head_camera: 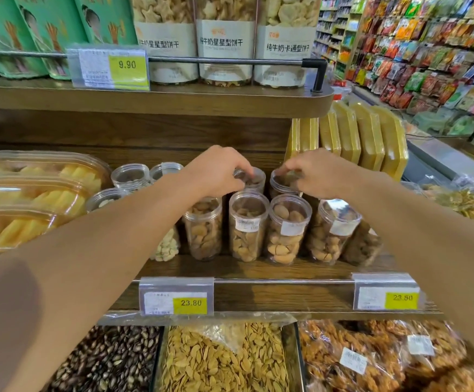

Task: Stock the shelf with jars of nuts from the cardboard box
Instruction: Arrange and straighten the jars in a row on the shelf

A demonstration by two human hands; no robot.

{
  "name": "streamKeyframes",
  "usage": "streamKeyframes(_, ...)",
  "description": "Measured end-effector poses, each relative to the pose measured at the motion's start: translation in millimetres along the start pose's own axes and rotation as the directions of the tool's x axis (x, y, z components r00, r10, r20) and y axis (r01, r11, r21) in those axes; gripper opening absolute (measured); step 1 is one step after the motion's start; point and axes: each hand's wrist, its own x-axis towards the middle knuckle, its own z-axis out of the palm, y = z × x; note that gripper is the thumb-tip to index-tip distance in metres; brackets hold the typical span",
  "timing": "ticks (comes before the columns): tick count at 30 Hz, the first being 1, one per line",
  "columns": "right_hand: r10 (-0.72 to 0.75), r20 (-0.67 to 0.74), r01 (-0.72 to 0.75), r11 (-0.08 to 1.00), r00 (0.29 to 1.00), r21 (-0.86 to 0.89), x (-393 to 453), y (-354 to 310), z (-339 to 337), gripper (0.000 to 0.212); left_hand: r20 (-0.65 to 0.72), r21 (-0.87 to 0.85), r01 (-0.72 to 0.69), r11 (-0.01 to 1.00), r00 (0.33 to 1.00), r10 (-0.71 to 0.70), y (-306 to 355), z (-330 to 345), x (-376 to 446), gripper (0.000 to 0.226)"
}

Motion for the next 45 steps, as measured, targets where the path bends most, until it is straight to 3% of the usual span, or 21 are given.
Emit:
streamKeyframes(4,-0.045,-0.056,0.047,0.999,0.997,0.024,4,-1,2,0.031,-0.027,0.014,-0.027,1.000,0.999,0.027,-1,3,0,0.031)
streamKeyframes(8,-0.029,0.044,0.027,0.999,0.999,0.043,3,7,-1,0.052,-0.040,-0.018,-0.040,0.999,0.998,0.039,-3,6,0,0.031)
streamKeyframes(13,-0.018,-0.059,0.017,1.000,0.998,-0.026,4,10,8,0.037,-0.048,-0.020,-0.044,0.999,0.998,0.043,-6,9,-1,0.031)
streamKeyframes(22,-0.026,-0.114,0.013,0.994,0.993,-0.112,-4,4,9,0.042,-0.059,-0.033,-0.042,0.999,0.997,0.040,-10,12,-1,0.030)
streamKeyframes(27,-0.011,-0.110,0.001,0.995,0.994,-0.095,-5,4,7,0.043,0.006,-0.023,-0.047,0.999,0.999,0.047,-13,5,1,0.044)
streamKeyframes(33,0.016,-0.114,-0.023,0.998,0.993,-0.063,-6,2,9,0.041,-0.061,0.073,-0.083,0.994,0.994,0.088,-14,10,6,0.026)
streamKeyframes(37,0.027,-0.114,-0.034,0.997,0.993,-0.063,-5,1,10,0.039,-0.075,-0.011,-0.127,0.992,0.989,0.125,-17,11,6,0.026)
streamKeyframes(42,0.039,-0.127,-0.047,0.997,0.991,-0.056,-4,0,13,0.038,0.036,-0.068,-0.081,0.994,0.996,0.083,-19,7,6,0.051)
streamKeyframes(45,0.036,-0.129,-0.043,0.998,0.991,-0.054,-3,1,14,0.038,0.020,0.007,-0.100,0.995,0.995,0.100,-20,8,9,0.046)
